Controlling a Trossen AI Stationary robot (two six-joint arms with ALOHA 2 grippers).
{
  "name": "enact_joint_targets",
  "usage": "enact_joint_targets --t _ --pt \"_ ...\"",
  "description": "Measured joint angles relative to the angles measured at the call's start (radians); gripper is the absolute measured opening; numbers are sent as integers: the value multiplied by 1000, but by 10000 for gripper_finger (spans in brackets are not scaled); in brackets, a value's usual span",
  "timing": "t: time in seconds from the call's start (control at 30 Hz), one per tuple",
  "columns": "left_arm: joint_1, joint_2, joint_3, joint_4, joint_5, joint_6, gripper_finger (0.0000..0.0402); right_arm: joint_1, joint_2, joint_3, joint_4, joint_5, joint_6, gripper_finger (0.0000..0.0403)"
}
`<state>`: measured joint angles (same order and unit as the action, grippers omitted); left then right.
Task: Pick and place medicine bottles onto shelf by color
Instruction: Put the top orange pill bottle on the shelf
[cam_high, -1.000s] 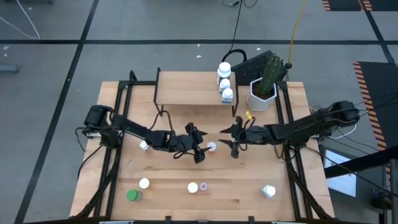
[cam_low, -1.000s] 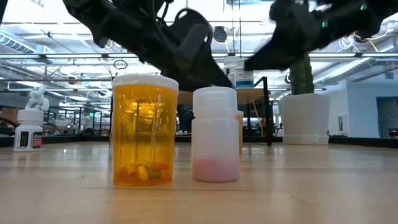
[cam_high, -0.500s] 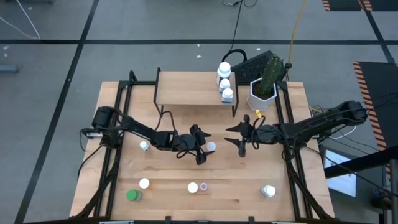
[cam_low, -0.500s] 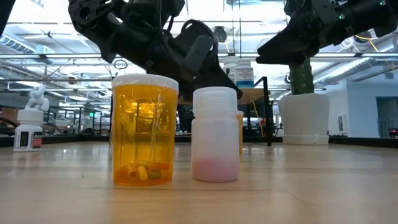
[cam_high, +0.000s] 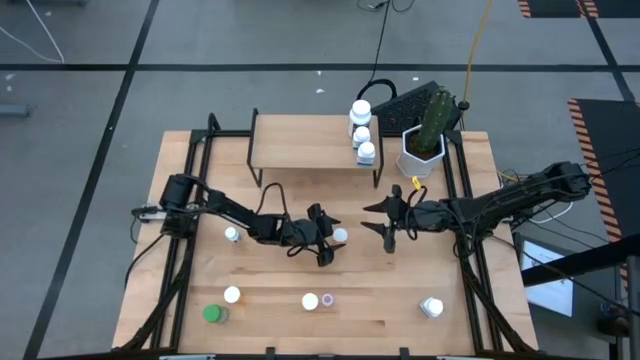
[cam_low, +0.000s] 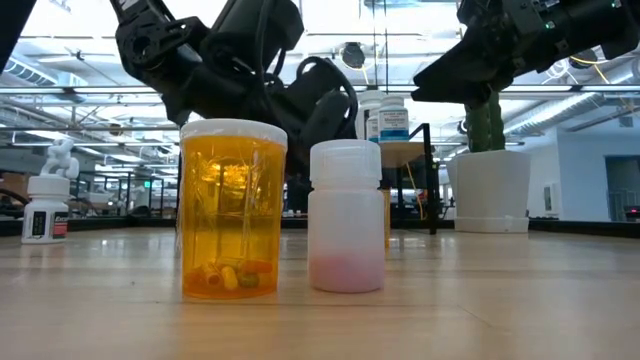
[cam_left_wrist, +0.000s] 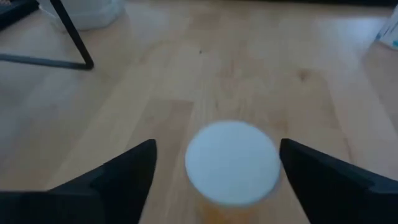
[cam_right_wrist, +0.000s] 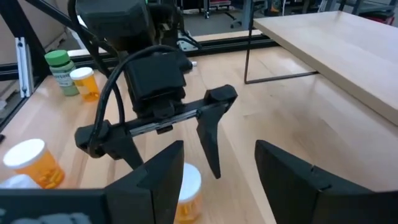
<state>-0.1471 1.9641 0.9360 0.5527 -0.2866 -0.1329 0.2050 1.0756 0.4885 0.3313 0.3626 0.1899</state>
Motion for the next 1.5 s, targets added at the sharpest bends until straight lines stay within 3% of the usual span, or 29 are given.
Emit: enact_joint_targets --t 0.2,0.37,0.63,0.73,0.87,1.03,1.17,1.27,1.5 --pt "0 0 0 -3 14 -1 253 0 0 0 0 0 7 194" --pt "1 -1 0 -3 16 -2 216 0 0 0 0 -1 7 194" --pt "22 -140 1 -110 13 11 231 0 -78 0 -27 -2 22 194" --pt "53 -238 1 -187 -9 57 228 0 -116 0 -16 -71 34 194" --pt "149 -370 1 -270 -28 116 215 2 -141 0 -7 -172 48 194" --pt "339 -449 17 -295 28 162 219 5 -126 0 -10 -182 52 194" --pt "498 -414 124 -325 167 181 226 7 -99 0 0 -182 41 194" --pt "586 -343 248 -413 211 195 222 6 -89 0 8 -179 37 194" --pt "695 -161 509 -512 307 202 223 6 -90 0 16 -179 34 194"
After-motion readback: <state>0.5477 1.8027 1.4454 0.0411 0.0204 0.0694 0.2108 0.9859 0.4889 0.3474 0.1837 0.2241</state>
